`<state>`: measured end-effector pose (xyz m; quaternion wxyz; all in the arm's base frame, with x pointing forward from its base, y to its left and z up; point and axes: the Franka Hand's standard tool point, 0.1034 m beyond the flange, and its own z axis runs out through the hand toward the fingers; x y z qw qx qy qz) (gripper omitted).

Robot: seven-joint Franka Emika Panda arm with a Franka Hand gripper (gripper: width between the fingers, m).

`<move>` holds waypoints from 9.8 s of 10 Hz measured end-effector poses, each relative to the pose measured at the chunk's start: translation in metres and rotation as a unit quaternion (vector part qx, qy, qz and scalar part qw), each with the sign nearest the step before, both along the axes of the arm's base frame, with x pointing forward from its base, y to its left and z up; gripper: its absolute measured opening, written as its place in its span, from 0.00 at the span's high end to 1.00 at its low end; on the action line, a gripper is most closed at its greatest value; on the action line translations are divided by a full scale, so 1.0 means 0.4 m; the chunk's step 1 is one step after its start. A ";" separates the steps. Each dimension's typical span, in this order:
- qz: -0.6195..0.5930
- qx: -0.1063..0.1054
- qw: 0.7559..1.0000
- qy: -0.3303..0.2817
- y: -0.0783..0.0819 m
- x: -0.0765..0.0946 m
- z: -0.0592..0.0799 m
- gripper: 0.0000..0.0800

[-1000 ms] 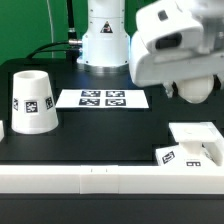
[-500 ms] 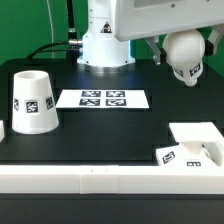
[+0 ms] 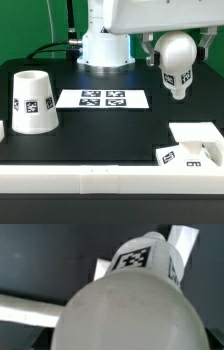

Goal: Assemble lamp

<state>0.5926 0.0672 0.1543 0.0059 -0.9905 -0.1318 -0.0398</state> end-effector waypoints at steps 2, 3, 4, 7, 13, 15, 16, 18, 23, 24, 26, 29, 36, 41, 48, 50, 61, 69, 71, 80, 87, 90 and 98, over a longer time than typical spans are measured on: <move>0.003 -0.002 1.000 0.001 -0.001 -0.001 -0.003 0.28; 0.004 -0.002 1.000 0.001 0.000 -0.001 -0.004 0.28; 0.004 -0.002 1.000 0.001 0.000 -0.001 -0.005 0.28; 0.085 -0.041 0.995 -0.024 0.025 0.021 -0.001 0.28; 0.110 -0.016 0.983 -0.144 0.035 0.060 -0.002 0.28; 0.140 -0.015 0.972 -0.188 0.045 0.087 -0.002 0.28; 0.144 -0.016 0.971 -0.189 0.046 0.088 -0.002 0.28; 0.144 -0.016 0.971 -0.188 0.046 0.087 -0.003 0.28; 0.216 -0.042 0.959 -0.178 0.029 0.151 -0.005 0.28; 0.216 -0.041 0.959 -0.179 0.030 0.151 -0.006 0.28; 0.220 -0.041 0.958 -0.181 0.037 0.149 -0.009 0.28; 0.228 -0.039 0.956 -0.183 0.062 0.140 -0.021 0.28; 0.229 -0.036 0.957 -0.173 0.064 0.119 -0.062 0.28; 0.229 -0.032 0.954 -0.191 0.070 0.122 -0.076 0.28; 0.229 -0.033 0.954 -0.190 0.072 0.122 -0.065 0.13; 0.231 -0.035 0.954 -0.186 0.077 0.116 -0.033 0.13; 0.198 -0.051 0.979 0.008 0.073 0.078 -0.009 0.13; 0.210 -0.058 0.972 0.084 0.056 0.118 -0.036 0.13; 0.211 -0.057 0.972 0.086 0.063 0.120 -0.048 0.13; 0.204 -0.057 0.973 0.090 0.064 0.116 -0.062 0.28; -0.042 -0.032 0.998 0.022 0.058 0.097 -0.062 0.28; -0.133 -0.026 0.991 0.021 0.051 0.098 -0.062 0.28; -0.430 -0.004 0.902 0.019 0.046 0.095 -0.062 0.28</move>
Offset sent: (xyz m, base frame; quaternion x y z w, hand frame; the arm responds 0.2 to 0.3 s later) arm 0.0000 0.0000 0.0000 0.0000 0.0000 0.0000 1.0000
